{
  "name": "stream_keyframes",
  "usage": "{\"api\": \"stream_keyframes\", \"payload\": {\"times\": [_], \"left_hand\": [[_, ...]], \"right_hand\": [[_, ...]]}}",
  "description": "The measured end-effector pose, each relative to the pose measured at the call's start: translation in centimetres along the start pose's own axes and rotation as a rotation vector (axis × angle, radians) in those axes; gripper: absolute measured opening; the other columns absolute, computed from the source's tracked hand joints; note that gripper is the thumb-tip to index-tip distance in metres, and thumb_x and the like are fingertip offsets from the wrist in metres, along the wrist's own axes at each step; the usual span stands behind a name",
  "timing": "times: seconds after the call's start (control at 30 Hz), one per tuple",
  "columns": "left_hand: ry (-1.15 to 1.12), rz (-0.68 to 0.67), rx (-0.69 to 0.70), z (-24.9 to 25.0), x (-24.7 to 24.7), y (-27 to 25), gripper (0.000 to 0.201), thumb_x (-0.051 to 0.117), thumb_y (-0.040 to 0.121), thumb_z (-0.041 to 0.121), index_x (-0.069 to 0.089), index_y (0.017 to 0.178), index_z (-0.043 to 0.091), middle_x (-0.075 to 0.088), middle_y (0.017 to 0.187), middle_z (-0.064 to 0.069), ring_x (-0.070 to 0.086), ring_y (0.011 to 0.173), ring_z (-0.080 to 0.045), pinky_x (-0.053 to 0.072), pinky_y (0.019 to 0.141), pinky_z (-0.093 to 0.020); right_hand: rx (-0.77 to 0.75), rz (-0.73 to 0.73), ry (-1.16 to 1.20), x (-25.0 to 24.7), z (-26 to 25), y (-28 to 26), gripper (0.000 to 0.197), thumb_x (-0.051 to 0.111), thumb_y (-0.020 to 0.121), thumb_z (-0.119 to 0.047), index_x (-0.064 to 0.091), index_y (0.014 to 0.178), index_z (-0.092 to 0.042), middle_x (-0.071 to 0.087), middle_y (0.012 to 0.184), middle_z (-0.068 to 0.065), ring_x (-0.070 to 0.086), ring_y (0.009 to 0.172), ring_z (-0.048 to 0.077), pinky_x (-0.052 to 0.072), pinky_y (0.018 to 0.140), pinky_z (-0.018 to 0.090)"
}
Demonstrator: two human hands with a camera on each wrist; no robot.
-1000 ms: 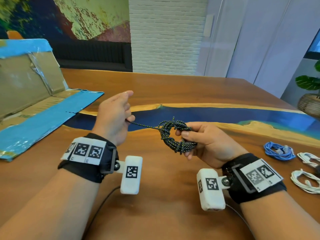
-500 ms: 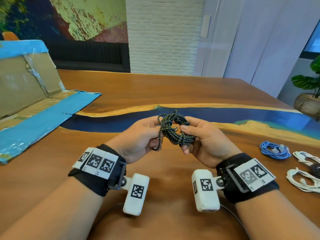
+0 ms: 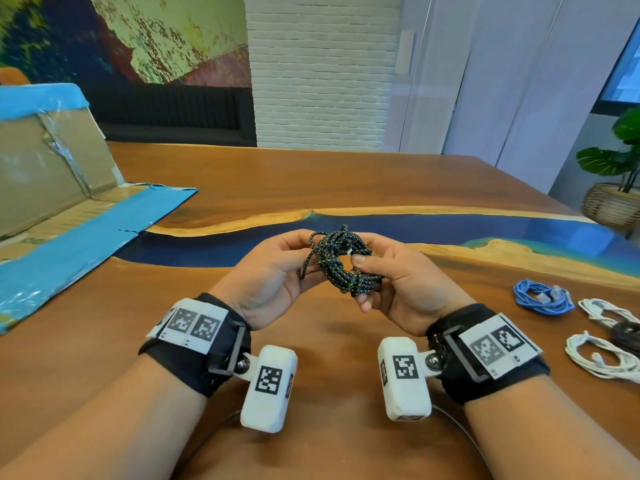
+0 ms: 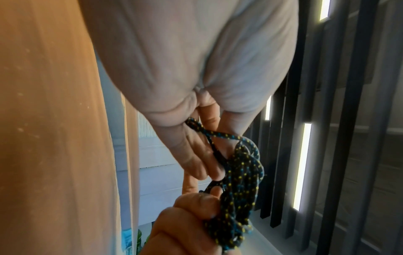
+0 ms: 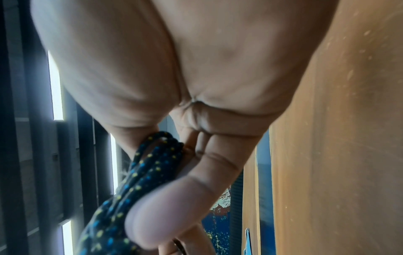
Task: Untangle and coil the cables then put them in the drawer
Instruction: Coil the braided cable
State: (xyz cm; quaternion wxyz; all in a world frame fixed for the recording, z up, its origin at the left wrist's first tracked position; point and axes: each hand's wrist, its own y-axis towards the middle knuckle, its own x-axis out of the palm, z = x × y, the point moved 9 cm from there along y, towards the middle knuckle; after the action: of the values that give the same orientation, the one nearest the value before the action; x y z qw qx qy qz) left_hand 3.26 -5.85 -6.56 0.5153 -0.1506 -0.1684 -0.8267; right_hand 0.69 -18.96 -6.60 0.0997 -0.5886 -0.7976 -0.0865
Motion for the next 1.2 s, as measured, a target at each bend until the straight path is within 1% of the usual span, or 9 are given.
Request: {"api": "stream_keyframes", "payload": {"times": [0.2,0.37,0.53,0.6,0.67,0.77,0.93,1.03,1.2], "left_hand": [[-0.006,0.008,-0.005,0.1,0.7,-0.3,0.02,0.065,0.083,0.009,0.068,0.102,0.005,0.075,0.096,-0.017,0.074,0.083,-0.022,0.062,0.075,-0.033],[-0.108,-0.007,-0.049,0.2,1.1,-0.6,0.046,0.071,0.091,0.031,0.062,0.128,0.007,0.07,0.116,-0.021,0.069,0.096,-0.031,0.058,0.094,-0.043],[0.132,0.119,0.034,-0.3,0.9,-0.4,0.035,0.07,0.09,0.005,0.065,0.124,0.008,0.072,0.096,-0.011,0.066,0.076,-0.02,0.059,0.075,-0.032],[0.126,0.149,0.024,-0.5,0.6,-0.4,0.029,0.066,0.094,0.003,0.067,0.123,0.008,0.072,0.093,-0.01,0.067,0.074,-0.019,0.06,0.074,-0.032],[0.116,0.164,0.011,-0.5,0.5,-0.4,0.028,0.065,0.095,0.003,0.068,0.123,0.007,0.073,0.09,-0.008,0.067,0.073,-0.018,0.061,0.076,-0.032],[0.103,0.17,0.015,-0.4,0.4,-0.4,0.025,0.065,0.096,0.005,0.069,0.12,0.008,0.073,0.091,-0.009,0.067,0.073,-0.016,0.061,0.076,-0.031],[0.103,0.156,0.013,0.0,0.4,-0.5,0.025,0.065,0.095,0.004,0.071,0.119,0.009,0.074,0.097,-0.01,0.067,0.073,-0.016,0.059,0.076,-0.031],[0.167,0.149,0.017,0.3,0.3,-0.5,0.033,0.064,0.093,-0.006,0.07,0.121,0.01,0.064,0.083,-0.009,0.06,0.068,-0.016,0.053,0.076,-0.034],[0.312,0.135,-0.007,0.4,0.2,-0.5,0.042,0.063,0.092,-0.009,0.072,0.123,0.017,0.054,0.074,-0.008,0.053,0.068,-0.02,0.044,0.072,-0.037]], "right_hand": [[-0.008,0.041,-0.024,-0.3,0.0,0.3,0.033,0.056,0.099,-0.004,0.054,0.131,-0.002,0.067,0.084,0.019,0.059,0.045,0.02,0.052,0.04,0.025],[-0.03,0.178,-0.09,-2.0,0.1,0.8,0.033,0.057,0.1,-0.003,0.05,0.132,-0.001,0.067,0.079,0.019,0.058,0.045,0.022,0.049,0.038,0.027],[-0.123,0.234,-0.339,-1.9,-0.7,0.5,0.045,0.073,0.092,-0.01,0.043,0.121,-0.025,0.076,0.1,0.013,0.073,0.072,0.028,0.057,0.053,0.038],[-0.251,0.261,-0.448,-1.7,-1.9,0.2,0.05,0.078,0.086,-0.007,0.045,0.114,-0.033,0.069,0.115,0.009,0.074,0.089,0.028,0.063,0.068,0.045],[-0.344,0.253,-0.51,-1.1,-2.8,0.0,0.04,0.078,0.084,-0.005,0.055,0.103,-0.031,0.068,0.11,0.003,0.073,0.09,0.028,0.063,0.07,0.047],[-0.398,0.211,-0.457,-0.5,-3.2,-0.4,0.025,0.076,0.086,0.002,0.068,0.088,-0.022,0.074,0.091,-0.004,0.076,0.083,0.029,0.063,0.073,0.047],[-0.475,0.263,-0.478,-0.6,-3.9,-0.7,0.016,0.078,0.084,0.0,0.079,0.094,-0.012,0.072,0.111,0.006,0.074,0.088,0.023,0.062,0.08,0.033],[-0.491,0.31,-0.46,-1.2,-4.4,-0.7,0.012,0.073,0.088,-0.001,0.075,0.09,-0.013,0.076,0.101,0.004,0.072,0.091,0.018,0.061,0.077,0.032],[-0.47,0.425,0.034,-5.3,-5.8,-1.3,0.015,0.053,0.101,0.001,0.058,0.091,-0.009,0.074,0.087,0.008,0.07,0.077,0.024,0.063,0.074,0.04]]}}
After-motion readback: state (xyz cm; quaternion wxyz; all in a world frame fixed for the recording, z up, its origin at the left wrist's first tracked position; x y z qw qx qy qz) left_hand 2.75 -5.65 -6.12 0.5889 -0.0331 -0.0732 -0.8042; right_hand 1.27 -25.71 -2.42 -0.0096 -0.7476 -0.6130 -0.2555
